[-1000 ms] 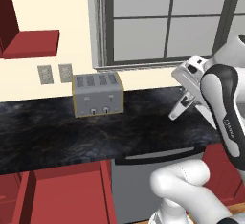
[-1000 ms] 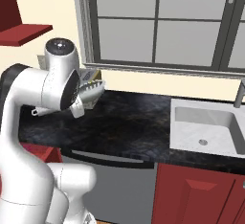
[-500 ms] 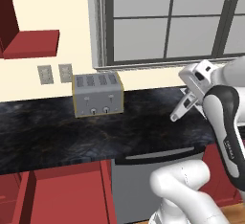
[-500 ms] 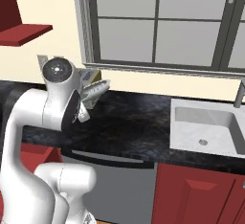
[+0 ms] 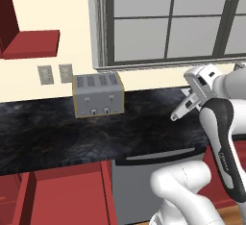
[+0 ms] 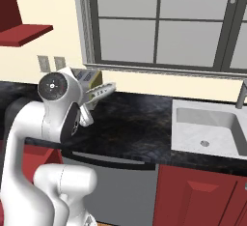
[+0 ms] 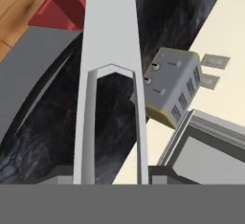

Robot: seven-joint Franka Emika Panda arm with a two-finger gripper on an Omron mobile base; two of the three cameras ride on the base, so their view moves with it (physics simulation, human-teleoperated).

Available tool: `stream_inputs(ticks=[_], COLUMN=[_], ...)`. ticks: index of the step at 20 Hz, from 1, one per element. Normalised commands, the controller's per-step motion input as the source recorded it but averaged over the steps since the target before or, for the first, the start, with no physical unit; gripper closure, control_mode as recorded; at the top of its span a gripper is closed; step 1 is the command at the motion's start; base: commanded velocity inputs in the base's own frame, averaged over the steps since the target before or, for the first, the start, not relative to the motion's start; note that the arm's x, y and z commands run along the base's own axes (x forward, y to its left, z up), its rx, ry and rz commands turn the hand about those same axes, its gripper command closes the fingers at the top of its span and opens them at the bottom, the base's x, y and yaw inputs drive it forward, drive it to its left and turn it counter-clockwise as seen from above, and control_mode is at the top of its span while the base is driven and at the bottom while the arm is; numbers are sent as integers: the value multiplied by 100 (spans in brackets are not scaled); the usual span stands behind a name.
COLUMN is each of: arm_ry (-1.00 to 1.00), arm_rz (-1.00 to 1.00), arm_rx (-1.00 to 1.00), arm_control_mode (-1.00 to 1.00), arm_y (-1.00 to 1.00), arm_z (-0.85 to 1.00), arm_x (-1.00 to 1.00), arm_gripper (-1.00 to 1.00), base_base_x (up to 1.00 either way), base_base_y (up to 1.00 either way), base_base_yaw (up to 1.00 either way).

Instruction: Take the tongs from the drawer on the left and place them on the dining counter next to the tray containing the hot dog.

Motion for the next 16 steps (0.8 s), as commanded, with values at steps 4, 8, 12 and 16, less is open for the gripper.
stream_inputs(ticks=[4, 8, 12, 16], arm_ry=[0, 0, 0, 0], arm_rz=[-17, -1, -1, -2], arm_rx=[0, 0, 0, 0], arm_control_mode=[-100, -100, -100, -100], arm_y=[-1, -13, -13, -1], arm_z=[8, 0, 0, 0], arm_x=[1, 0, 0, 11], arm_gripper=[100, 100, 100, 100], base_base_x=[0, 0, 0, 0], base_base_y=[0, 0, 0, 0], base_base_yaw=[0, 0, 0, 0])
